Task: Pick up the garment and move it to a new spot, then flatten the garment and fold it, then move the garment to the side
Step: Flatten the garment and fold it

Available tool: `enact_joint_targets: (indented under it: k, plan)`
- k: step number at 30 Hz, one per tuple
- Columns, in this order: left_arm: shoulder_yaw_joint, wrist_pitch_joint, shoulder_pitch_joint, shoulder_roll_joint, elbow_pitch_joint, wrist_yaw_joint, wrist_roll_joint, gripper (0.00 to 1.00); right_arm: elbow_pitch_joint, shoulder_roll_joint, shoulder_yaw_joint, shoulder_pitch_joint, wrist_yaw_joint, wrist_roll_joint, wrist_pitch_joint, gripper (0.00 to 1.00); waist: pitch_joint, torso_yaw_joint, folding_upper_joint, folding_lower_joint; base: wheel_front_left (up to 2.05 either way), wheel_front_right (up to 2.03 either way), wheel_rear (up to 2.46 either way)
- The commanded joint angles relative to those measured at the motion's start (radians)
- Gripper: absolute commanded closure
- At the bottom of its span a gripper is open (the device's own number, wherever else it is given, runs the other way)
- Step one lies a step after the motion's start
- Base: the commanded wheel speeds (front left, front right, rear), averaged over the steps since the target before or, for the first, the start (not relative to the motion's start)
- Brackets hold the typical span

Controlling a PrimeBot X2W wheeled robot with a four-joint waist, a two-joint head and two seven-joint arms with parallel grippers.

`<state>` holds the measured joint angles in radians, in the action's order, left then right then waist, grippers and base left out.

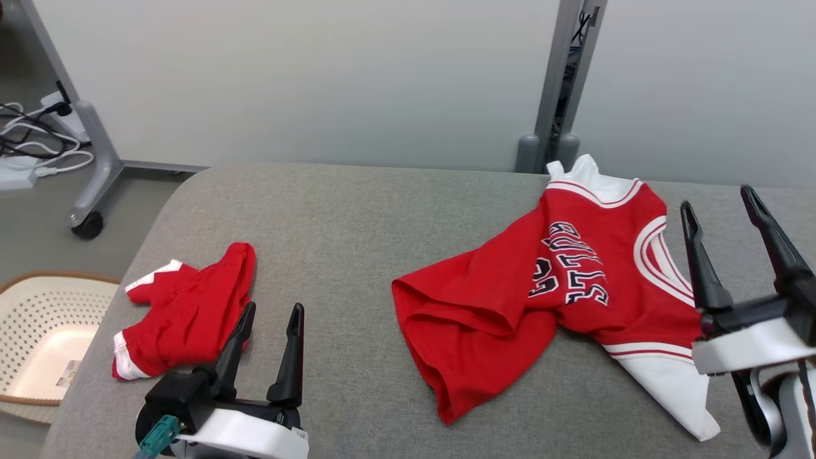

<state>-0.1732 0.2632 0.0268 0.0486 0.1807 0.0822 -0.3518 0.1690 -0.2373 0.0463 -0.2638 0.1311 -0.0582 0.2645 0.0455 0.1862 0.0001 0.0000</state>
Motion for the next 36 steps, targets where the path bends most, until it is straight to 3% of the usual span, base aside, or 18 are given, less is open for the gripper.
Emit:
enact_joint_targets:
  k: [1,6,10,15,29,36]
  plan:
    - [0.003,0.001,-0.001,0.004,0.002,0.000,0.010,0.00,-0.029,0.021,-0.034,0.047,-0.001,0.005,0.001,0.00,0.020,-0.031,-0.0001,0.0000,0.00,0.00,0.00]
    - [0.006,0.001,-0.009,0.004,0.010,-0.004,0.004,0.00,-0.116,0.128,-0.127,0.218,0.000,0.004,0.001,0.00,0.028,-0.053,-0.0001,0.0000,0.00,0.00,0.00]
    - [0.016,0.001,-0.009,0.003,0.022,-0.011,-0.018,0.00,-0.144,0.172,-0.184,0.329,0.000,0.004,0.001,0.00,0.029,-0.053,-0.0001,0.0000,0.00,0.00,0.00]
    - [0.030,0.001,-0.017,0.003,0.037,-0.010,-0.009,0.00,-0.167,0.185,-0.181,0.388,0.000,0.009,0.001,0.00,0.025,-0.068,-0.0001,0.0000,0.00,0.00,0.00]
    - [0.058,0.001,-0.004,0.003,0.030,0.007,0.023,0.00,-0.174,0.185,-0.144,0.361,0.000,0.025,0.001,0.00,-0.003,-0.120,-0.0001,0.0000,0.00,0.00,0.00]
    - [-0.018,0.001,0.083,0.003,0.050,0.036,0.089,0.00,-0.170,0.184,-0.102,0.352,0.000,0.051,0.001,0.00,-0.053,-0.178,-0.0001,0.0000,0.00,0.00,0.00]
